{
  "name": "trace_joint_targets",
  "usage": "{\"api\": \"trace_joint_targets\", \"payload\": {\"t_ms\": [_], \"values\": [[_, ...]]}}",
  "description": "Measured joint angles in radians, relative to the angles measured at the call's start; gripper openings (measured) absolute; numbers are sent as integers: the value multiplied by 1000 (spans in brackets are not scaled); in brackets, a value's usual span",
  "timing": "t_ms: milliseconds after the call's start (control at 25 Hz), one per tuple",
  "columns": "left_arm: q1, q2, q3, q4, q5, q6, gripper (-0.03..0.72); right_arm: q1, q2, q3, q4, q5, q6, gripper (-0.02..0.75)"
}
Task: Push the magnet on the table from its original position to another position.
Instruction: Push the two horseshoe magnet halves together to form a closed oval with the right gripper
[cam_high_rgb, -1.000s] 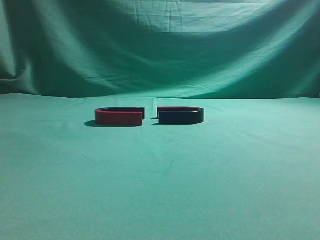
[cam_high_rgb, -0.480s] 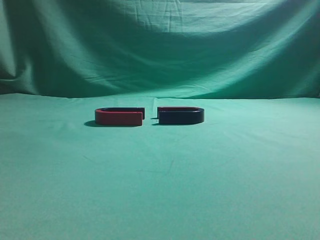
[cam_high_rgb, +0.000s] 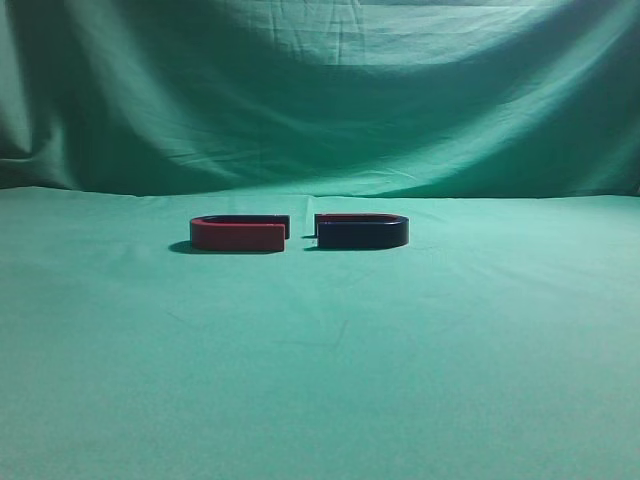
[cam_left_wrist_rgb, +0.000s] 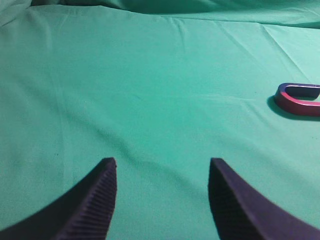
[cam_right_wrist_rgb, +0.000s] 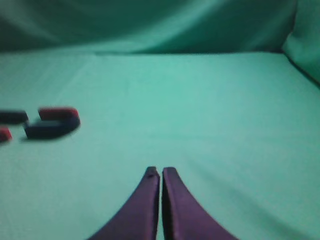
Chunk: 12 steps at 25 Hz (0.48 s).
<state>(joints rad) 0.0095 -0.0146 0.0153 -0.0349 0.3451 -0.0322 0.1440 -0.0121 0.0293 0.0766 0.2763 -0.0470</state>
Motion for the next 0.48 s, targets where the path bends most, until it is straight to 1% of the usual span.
{"api": "trace_joint_targets", "payload": {"t_ms": [80, 120, 200, 240, 320, 400, 480], "values": [[0, 0, 0, 0, 0, 0, 399, 0, 0, 0, 109, -120, 14, 0], [0, 0, 0, 0, 0, 0, 399, 0, 0, 0, 171, -204, 18, 0], [0, 0, 0, 0, 0, 0, 399, 0, 0, 0, 267, -332, 20, 0], [0, 0, 0, 0, 0, 0, 399, 0, 0, 0, 291, -370, 22, 0], [0, 0, 0, 0, 0, 0, 399, 0, 0, -30, 298, -334, 19, 0], [0, 0, 0, 0, 0, 0, 399, 0, 21, -110, 294, -235, -13, 0], [0, 0, 0, 0, 0, 0, 399, 0, 98, -209, 287, -100, -45, 0]]}}
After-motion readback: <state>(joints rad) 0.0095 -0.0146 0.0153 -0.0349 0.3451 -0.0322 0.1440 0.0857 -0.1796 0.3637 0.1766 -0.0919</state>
